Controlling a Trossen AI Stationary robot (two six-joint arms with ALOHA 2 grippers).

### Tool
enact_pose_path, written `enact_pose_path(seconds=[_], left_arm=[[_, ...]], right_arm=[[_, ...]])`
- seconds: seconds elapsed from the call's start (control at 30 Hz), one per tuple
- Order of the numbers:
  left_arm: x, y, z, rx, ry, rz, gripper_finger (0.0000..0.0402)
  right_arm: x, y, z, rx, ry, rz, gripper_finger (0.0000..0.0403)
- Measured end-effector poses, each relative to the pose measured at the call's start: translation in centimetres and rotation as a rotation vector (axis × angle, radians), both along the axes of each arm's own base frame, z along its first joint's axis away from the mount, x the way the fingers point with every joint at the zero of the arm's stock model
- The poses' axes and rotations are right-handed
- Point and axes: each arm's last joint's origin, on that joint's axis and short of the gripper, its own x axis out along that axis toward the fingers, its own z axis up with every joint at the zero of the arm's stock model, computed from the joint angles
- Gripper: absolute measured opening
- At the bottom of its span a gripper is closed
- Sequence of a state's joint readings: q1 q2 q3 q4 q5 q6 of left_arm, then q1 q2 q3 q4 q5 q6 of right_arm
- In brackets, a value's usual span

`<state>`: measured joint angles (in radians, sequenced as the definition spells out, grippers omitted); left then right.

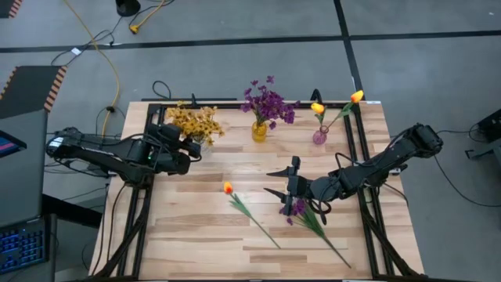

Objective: Sort flowers into vase by color
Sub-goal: Put the yellow flowers into the transparent vase

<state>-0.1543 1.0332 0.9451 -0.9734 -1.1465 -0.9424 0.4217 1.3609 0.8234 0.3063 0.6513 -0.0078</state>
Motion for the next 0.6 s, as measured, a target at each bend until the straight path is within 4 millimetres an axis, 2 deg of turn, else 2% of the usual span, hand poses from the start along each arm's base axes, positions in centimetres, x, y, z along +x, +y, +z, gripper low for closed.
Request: enact_pose_path(seconds=[0.3,0.6], left_arm=[[-0.21,0.0,0.07,-0.005,0.05,-0.034,0.0174],[-0.98,-0.07,0.27,-0.092,0.074,-0.106,0.0174]], right_arm=[[0.0,0.0,0.0,0.0,0.0,0.0,0.0244],[-0.01,0.0,-0.05,-0.002,0.006,0.0,0.0244]])
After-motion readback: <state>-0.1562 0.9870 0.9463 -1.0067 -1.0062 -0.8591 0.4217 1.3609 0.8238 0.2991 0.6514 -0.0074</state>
